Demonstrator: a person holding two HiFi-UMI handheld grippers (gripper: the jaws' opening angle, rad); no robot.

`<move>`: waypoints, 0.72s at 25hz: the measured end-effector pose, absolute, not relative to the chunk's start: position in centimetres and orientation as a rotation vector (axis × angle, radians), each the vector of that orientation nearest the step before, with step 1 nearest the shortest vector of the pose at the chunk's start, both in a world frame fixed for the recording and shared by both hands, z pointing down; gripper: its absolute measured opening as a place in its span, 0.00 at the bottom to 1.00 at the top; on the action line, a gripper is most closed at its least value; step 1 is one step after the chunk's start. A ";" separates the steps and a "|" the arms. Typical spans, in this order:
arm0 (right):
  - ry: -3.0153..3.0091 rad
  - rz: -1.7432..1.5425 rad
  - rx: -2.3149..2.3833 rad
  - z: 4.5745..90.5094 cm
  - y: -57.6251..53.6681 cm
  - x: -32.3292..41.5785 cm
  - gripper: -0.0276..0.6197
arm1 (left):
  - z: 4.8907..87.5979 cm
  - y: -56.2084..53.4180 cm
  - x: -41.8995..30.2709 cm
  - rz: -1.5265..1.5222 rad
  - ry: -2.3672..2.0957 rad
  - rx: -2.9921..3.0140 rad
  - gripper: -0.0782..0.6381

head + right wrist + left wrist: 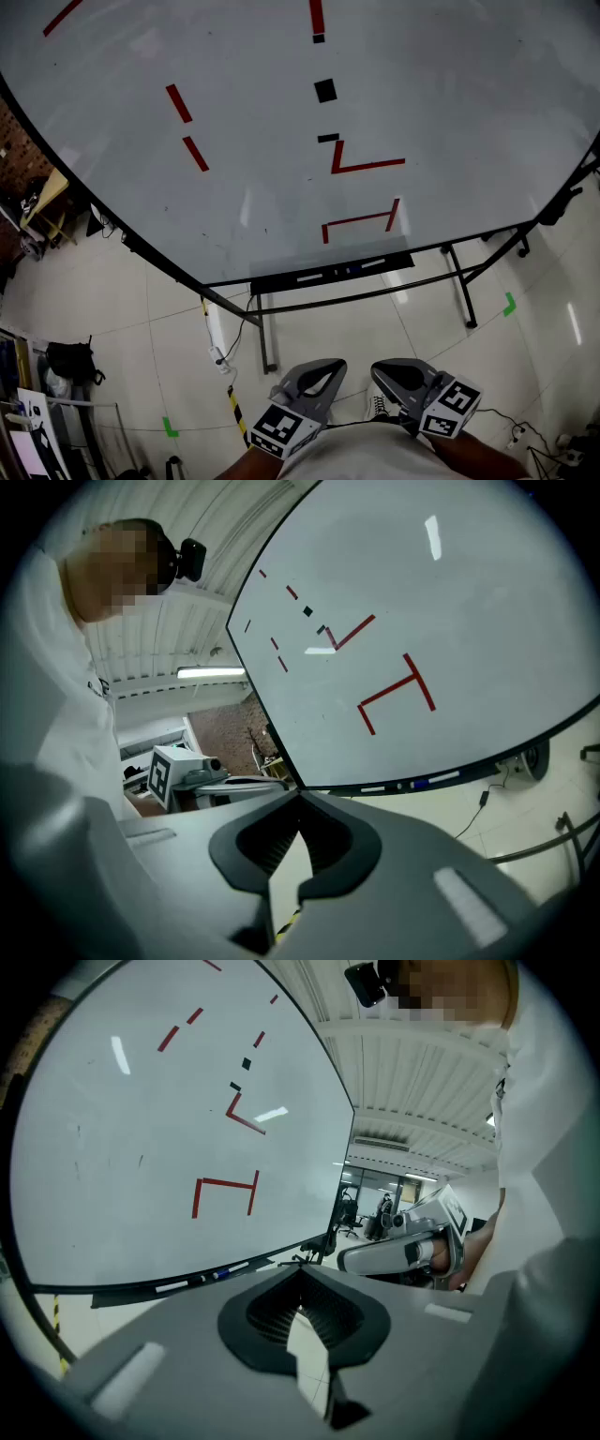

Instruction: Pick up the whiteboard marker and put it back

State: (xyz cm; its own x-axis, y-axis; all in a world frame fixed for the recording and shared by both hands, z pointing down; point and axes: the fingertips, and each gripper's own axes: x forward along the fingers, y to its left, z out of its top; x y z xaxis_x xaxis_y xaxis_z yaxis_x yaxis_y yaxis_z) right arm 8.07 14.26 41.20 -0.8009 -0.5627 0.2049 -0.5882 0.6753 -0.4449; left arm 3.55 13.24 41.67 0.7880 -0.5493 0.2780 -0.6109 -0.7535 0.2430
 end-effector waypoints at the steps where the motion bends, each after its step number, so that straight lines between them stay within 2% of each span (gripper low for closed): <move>1: -2.824 0.766 0.961 41.3 14.3 8.2 0.05 | 41.8 13.2 3.6 0.280 -0.895 2.660 0.13; 12: -2.876 0.702 0.887 40.6 12.5 10.8 0.05 | 42.2 12.3 5.8 0.367 -0.978 2.664 0.13; 18: -2.913 0.741 0.759 41.1 12.0 12.9 0.05 | 42.3 12.0 7.1 0.319 -1.106 2.570 0.13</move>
State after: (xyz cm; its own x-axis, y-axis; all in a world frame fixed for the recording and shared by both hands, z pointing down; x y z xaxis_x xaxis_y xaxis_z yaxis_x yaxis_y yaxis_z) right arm 12.88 12.02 41.07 -0.8793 -0.4503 0.1554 -0.4698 0.7659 -0.4390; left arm 7.14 11.98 42.26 0.6745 -0.6619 0.3271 -0.7344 -0.6469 0.2053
